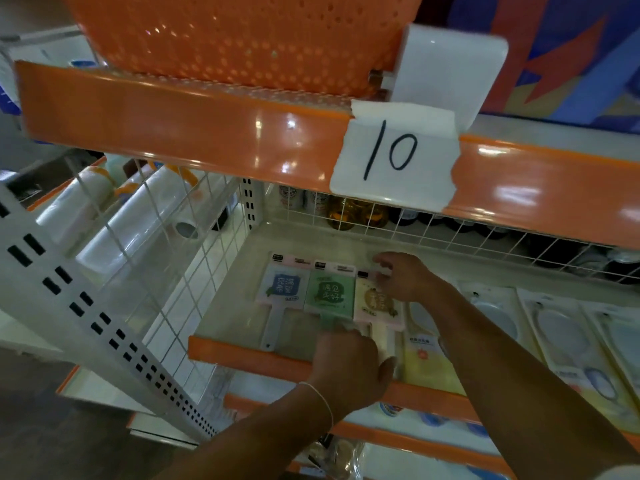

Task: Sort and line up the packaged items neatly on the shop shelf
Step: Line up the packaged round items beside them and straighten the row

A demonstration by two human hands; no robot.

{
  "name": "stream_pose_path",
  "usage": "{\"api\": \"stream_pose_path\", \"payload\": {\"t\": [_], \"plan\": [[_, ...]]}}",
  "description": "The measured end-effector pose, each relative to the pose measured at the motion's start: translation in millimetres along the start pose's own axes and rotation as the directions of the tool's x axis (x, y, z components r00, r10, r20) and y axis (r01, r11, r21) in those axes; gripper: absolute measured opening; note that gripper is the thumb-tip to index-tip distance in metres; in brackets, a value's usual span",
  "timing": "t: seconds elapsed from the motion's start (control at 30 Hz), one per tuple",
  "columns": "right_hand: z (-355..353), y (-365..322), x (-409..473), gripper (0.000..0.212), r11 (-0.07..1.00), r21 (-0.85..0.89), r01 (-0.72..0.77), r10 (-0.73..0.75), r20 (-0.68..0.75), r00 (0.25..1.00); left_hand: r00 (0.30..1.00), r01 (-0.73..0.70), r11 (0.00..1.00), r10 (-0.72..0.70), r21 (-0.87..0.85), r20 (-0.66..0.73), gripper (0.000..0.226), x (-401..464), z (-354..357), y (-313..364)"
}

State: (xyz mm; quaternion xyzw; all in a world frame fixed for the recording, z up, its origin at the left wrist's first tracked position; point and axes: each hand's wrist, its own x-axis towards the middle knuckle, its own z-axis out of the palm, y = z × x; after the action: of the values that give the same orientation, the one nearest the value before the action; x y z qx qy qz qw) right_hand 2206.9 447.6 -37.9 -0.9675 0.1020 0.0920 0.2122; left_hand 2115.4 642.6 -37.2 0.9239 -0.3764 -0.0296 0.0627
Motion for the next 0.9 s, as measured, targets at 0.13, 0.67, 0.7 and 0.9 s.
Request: {"api": "stream_pose_path", "payload": {"t": [0.13, 0.67, 0.7, 0.9], "plan": [[5, 7, -1, 0.058, 0.999, 0.003, 0.039, -0.039, 0.034, 0.999, 0.999, 0.042, 0.999, -0.042, -0.016, 0.024, 0.047, 7, 2, 18], [7, 14, 1, 0.045, 0.995, -0.001, 0.101, -0.101, 0.044, 0.994, 0.963, 0.199, 0.979, -0.203, 0.043, 0.175, 0.038, 16, 1, 29], [7, 14, 1, 0.043, 0.994, 0.002, 0.105, -0.105, 0.042, 0.994, 0.961, 0.208, 0.977, -0.212, 0.037, 0.181, 0.036, 17, 1, 29], [8, 14, -1, 0.041, 0.993, 0.006, 0.117, -0.117, 0.028, 0.993, 0.955, 0.228, 0.973, -0.229, 0.025, 0.189, 0.036, 18, 3, 29]]}}
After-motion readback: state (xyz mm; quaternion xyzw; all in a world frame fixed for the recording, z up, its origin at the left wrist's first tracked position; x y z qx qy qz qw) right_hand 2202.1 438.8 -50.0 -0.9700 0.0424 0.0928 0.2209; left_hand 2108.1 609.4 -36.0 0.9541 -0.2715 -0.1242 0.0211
